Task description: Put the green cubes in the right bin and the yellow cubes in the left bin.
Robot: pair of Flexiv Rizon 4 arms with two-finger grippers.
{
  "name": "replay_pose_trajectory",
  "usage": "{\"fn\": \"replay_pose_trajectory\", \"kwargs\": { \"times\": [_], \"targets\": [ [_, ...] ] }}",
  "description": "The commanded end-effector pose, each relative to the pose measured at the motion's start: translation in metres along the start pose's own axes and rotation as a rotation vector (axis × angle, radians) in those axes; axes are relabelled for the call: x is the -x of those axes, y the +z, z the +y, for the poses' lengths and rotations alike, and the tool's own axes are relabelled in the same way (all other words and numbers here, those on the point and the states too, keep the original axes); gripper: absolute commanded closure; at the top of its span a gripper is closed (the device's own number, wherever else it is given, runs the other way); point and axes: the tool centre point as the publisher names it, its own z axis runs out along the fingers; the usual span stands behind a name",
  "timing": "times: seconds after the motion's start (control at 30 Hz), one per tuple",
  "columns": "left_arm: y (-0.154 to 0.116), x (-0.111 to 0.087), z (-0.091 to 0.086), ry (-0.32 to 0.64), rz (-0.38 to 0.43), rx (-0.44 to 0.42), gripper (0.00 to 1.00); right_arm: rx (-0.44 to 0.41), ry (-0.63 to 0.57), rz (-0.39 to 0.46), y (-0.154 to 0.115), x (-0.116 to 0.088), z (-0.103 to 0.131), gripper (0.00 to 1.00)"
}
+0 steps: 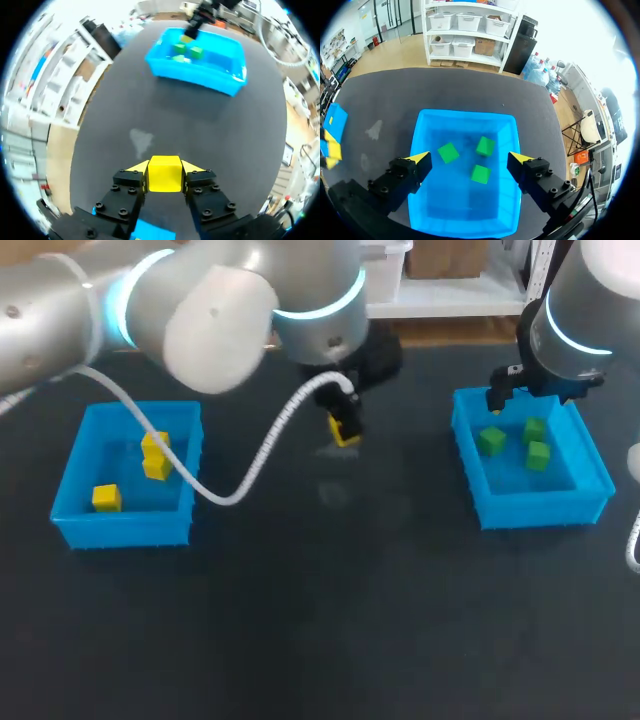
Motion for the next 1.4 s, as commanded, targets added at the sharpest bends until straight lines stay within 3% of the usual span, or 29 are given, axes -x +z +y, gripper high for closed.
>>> {"fn": "replay_pose_trajectory", "kwargs": {
  "times": [0.03, 0.27, 0.4, 0.63, 0.87, 1.17, 1.2, 1.23, 1.27, 1.4],
  "targets": [
    [-0.024, -0.043, 0.023, -0.083, -0.097, 0.026, 1.0, 0.001, 0.0, -0.001, 0.0, -0.001, -0.001, 0.0],
    [-0.044, -0.094, 0.064, -0.247, -0.129, 0.1, 1.0, 0.001, 0.0, -0.001, 0.0, -0.001, -0.001, 0.0],
    [-0.047, -0.133, 0.085, -0.354, -0.13, 0.139, 1.0, 0.001, 0.0, -0.001, 0.0, -0.001, -0.001, 0.0],
    [-0.046, -0.194, 0.108, -0.488, -0.116, 0.179, 1.0, 0.001, 0.0, -0.001, 0.0, -0.001, -0.001, 0.0],
    [-0.045, -0.237, 0.117, -0.573, -0.1, 0.2, 1.0, 0.001, 0.0, -0.001, 0.0, -0.001, -0.001, 0.0],
    [-0.039, -0.256, 0.11, -0.623, -0.099, 0.196, 1.0, 0.001, 0.0, -0.001, 0.0, -0.001, -0.001, 0.0],
    [-0.039, -0.256, 0.109, -0.622, -0.099, 0.197, 0.92, 0.001, 0.0, -0.001, 0.0, -0.001, -0.001, 0.0],
    [-0.039, -0.256, 0.107, -0.625, -0.104, 0.192, 0.09, 0.001, 0.0, -0.001, 0.0, -0.001, -0.001, 0.0],
    [-0.038, -0.256, 0.107, -0.625, -0.107, 0.193, 0.0, 0.001, 0.0, -0.001, 0.0, -0.001, -0.001, 0.0],
    [-0.039, -0.255, 0.104, -0.629, -0.113, 0.189, 0.0, 0.001, 0.0, -0.001, 0.0, -0.001, -0.001, 0.0]
  ]
}}
